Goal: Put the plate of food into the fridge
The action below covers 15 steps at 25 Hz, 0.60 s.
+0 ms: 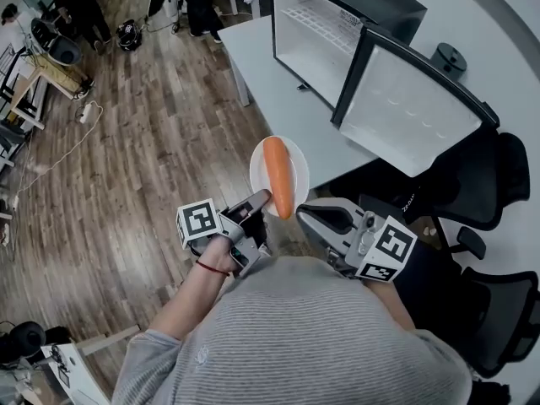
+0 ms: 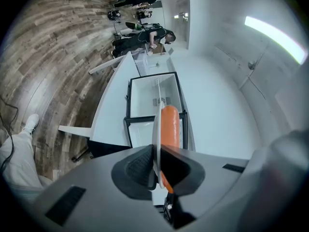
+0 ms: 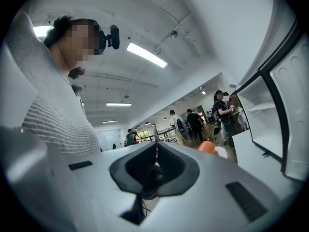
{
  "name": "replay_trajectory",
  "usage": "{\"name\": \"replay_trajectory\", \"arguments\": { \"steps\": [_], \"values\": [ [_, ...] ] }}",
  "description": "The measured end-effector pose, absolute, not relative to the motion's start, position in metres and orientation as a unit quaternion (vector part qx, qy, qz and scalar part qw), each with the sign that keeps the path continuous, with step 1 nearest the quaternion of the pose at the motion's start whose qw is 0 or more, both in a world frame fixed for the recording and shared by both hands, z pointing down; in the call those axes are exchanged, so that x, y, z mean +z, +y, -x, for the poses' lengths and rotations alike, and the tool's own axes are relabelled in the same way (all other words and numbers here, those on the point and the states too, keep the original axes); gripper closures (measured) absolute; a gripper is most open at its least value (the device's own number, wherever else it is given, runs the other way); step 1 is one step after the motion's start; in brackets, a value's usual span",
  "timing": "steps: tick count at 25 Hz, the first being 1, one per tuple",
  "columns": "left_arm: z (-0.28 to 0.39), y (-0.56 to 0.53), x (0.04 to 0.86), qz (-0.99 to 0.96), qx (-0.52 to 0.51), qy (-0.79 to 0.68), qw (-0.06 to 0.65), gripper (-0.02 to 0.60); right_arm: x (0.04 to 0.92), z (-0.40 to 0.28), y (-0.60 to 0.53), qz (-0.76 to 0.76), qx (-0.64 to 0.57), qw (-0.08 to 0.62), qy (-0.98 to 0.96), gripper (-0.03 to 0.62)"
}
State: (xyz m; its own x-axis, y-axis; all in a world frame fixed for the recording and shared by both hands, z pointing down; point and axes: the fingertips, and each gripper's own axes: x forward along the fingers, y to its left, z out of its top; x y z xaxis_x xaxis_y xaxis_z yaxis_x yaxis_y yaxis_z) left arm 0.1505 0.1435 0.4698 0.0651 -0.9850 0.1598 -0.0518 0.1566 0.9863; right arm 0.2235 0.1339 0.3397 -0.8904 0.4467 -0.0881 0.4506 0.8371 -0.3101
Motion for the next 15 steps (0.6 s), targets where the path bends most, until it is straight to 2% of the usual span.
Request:
{"name": "replay_trajectory", "arguments": {
  "steps": [8, 15],
  "values": [
    [-0.035, 0.139, 0.461, -0.5, -0.419, -0.517, 0.555, 0.545, 0.319, -0.097, 0.125, -0.216, -0.16, 0.024, 0.963, 0.58],
    [0.024, 0.116, 0.465, -0.515, -0.39, -0.506, 0.571, 0.545, 0.316, -0.041, 0.104, -0.183, -0.155, 0.024, 0.971, 0.58]
  ]
}}
